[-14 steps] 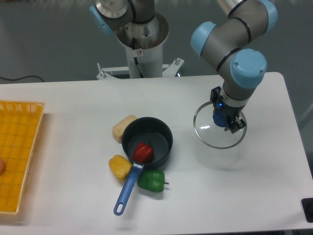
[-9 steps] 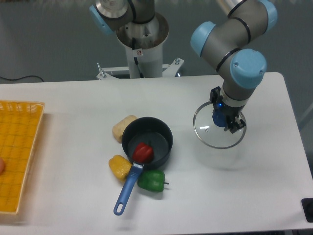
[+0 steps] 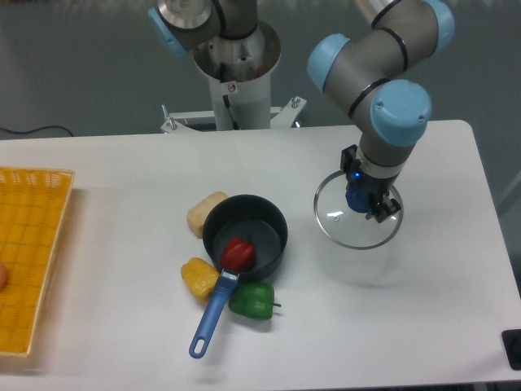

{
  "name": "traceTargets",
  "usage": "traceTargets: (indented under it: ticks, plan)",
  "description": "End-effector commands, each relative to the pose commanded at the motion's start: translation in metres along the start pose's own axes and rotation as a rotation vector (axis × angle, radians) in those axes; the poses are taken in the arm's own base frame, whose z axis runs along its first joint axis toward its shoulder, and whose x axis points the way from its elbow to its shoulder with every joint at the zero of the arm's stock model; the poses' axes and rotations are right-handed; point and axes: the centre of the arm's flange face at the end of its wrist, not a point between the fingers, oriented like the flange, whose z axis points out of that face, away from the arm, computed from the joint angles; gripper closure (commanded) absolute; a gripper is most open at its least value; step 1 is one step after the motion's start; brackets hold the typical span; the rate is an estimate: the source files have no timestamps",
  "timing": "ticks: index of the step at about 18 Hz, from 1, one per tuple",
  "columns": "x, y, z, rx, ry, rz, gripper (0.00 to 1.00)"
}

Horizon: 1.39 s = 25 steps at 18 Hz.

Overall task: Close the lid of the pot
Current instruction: 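Carry the held glass lid toward the dark saucepan, then lower the glass lid onto the saucepan rim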

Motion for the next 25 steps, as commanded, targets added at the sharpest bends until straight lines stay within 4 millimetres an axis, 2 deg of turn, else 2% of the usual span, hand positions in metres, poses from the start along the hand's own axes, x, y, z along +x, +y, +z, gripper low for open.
traceTargets:
  ticks: [5,8,13,18,25]
  plan:
    - [0.013,-0.038,-0.001,0.008,-0.002,-0.031,0.48]
    - [0.024,-0.057,0.006,0.050,-0.004,-0.069,0.48]
    - [0.048,-0.071,0.017,0.074,-0.030,-0.075,0.48]
    - [0.058,-0.093,0.011,0.066,-0.038,-0.092,0.48]
    - [0.067,-0.119,0.013,0.059,-0.036,-0.112,0.48]
